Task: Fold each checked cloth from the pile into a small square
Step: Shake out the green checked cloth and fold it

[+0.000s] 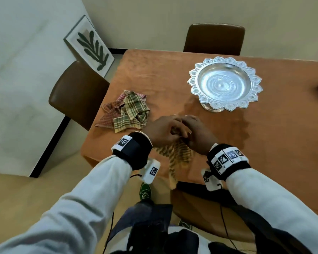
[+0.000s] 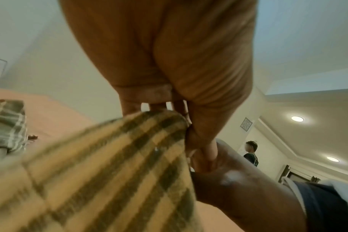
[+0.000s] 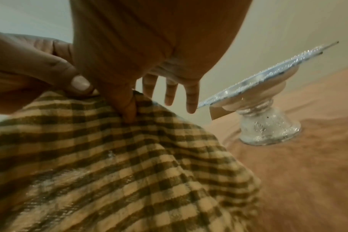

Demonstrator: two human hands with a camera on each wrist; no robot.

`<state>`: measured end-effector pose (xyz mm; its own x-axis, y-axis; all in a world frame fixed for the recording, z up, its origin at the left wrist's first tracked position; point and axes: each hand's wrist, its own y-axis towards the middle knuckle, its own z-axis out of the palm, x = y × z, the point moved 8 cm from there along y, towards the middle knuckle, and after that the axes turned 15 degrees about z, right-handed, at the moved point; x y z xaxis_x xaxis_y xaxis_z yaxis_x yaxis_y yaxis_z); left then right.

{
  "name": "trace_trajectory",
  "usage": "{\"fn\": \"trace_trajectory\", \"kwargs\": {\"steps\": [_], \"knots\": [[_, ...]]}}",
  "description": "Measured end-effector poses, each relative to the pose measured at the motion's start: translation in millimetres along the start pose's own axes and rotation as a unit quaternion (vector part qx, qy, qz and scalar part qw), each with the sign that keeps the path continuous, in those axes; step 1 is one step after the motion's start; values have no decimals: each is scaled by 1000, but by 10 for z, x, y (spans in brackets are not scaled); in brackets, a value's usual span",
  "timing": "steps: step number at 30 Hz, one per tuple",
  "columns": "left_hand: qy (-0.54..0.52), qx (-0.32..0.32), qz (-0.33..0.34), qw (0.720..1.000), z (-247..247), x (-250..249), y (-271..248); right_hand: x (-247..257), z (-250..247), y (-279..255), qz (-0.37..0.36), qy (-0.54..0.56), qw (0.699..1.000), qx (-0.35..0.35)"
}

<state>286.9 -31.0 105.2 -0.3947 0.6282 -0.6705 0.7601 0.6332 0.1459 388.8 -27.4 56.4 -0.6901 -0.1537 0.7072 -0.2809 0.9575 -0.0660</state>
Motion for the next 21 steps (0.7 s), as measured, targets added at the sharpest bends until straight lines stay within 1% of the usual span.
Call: {"fn": "trace_trajectory", "kwargs": {"steps": [2, 3, 6, 8, 10, 11, 12, 13, 14, 15, 16, 17, 18, 20, 21], "knots": [[-15, -17, -15, 1000, -39, -41, 3, -22, -73, -94, 7, -32, 999, 31], [-22, -32, -27, 999, -90, -30, -4, -53, -127, -122, 17, -27, 999, 33], [-11, -91, -71, 993, -272, 79, -34, -194, -352, -151, 74, -6, 997, 12], [-7, -116, -128, 985, -356, 200, -74, -262, -524, -150, 115, -20, 993, -24], [-38, -146, -198, 969, -369, 323, -122, -332, -588, -156, 152, -61, 986, -41], [-57, -169, -222, 958, -372, 369, -133, -359, -587, -162, 165, -89, 982, -30], [-61, -191, -232, 952, -378, 402, -144, -380, -534, -178, 174, -123, 977, 2], [-41, -197, -228, 953, -386, 393, -136, -396, -451, -210, 176, -161, 970, 53], [-25, -189, -216, 958, -370, 377, -111, -377, -366, -251, 168, -190, 962, 103], [-32, -176, -206, 962, -325, 351, -88, -335, -315, -284, 158, -192, 960, 131], [-54, -165, -189, 967, -274, 323, -65, -257, -298, -297, 143, -159, 968, 132], [-77, -153, -173, 970, -229, 290, -44, -172, -317, -292, 128, -105, 980, 111], [-93, -150, -160, 971, -196, 265, -28, -90, -356, -268, 110, -61, 990, 70], [-130, -153, -145, 969, -165, 189, -5, 8, -439, -208, 71, 1, 997, -19], [-150, -155, -137, 967, -163, 141, 5, 21, -456, -178, 58, 27, 997, -44]]}}
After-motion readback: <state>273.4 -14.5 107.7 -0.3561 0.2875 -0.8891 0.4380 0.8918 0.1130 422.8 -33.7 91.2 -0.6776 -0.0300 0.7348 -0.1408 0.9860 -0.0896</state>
